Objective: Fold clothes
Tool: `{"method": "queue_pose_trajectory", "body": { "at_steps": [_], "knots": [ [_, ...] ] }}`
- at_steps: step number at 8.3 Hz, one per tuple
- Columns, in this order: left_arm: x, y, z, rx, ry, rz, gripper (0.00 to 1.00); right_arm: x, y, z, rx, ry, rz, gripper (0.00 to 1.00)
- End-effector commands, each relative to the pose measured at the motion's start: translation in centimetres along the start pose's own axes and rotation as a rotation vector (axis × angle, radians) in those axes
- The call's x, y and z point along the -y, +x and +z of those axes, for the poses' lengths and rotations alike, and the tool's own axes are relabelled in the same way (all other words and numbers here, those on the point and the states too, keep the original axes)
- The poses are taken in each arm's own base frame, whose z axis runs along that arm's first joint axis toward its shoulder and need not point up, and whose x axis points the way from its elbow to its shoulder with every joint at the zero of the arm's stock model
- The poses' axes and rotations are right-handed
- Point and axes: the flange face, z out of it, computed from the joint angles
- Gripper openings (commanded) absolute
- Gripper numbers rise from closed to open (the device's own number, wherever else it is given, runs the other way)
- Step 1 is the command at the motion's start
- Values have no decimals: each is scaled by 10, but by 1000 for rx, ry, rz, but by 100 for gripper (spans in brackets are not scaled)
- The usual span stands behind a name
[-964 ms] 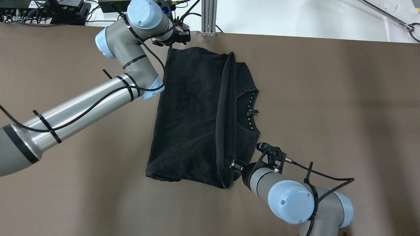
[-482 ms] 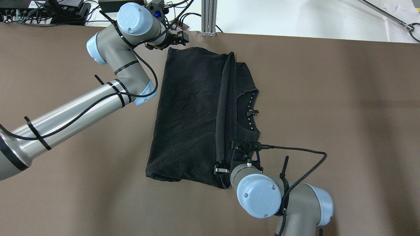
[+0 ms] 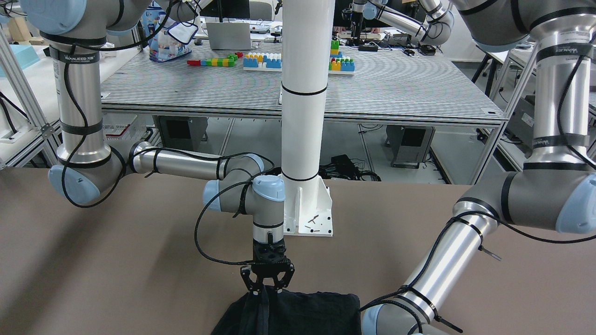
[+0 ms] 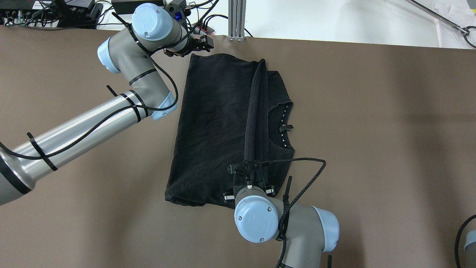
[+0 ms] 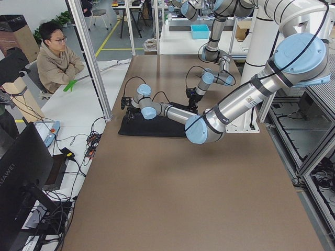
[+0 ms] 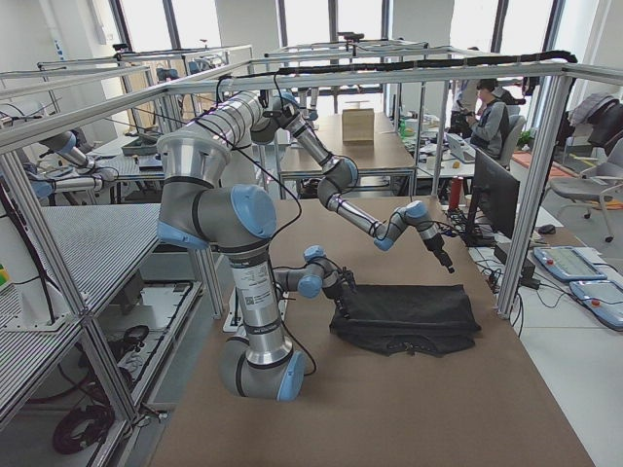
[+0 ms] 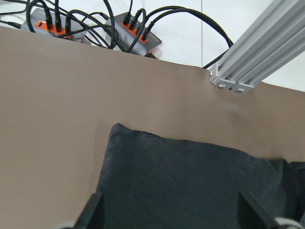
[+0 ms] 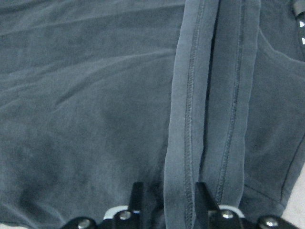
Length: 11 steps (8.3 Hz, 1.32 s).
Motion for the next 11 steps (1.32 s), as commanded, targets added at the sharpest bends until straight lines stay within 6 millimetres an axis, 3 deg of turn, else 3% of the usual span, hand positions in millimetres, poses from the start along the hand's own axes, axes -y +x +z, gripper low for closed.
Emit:
{"method": "queue_pose_trajectory", "body": {
  "at_steps": [1,2,5,6,7,8,9,10,11],
  "knots": [
    [0,0,0,-1,0,-4,100,-8,-3,9,-14,-14,-46,45],
    [-2,1,0,-2,-1,-3,100,-17,-6,11,-14,-25,-56,44],
    [-7,3,2,-4,-6,-10,100,-20,-1,12,-18,-26,-59,14],
    [-7,3,2,-4,-6,-10,100,-20,1,13,-21,-28,-58,0],
    [-8,3,1,-8,-4,-13,100,-21,5,11,-18,-32,-67,0],
    [-9,0,2,-6,-5,-16,100,-22,16,3,-7,-32,-101,0],
    [-13,2,3,-7,-11,-11,100,-22,39,-14,10,-21,-146,0],
    [-13,2,3,-7,-11,-11,100,-30,69,-31,18,-24,-192,0],
    [-13,3,3,-8,-10,-12,100,-44,85,-35,16,-42,-192,0]
  ]
}}
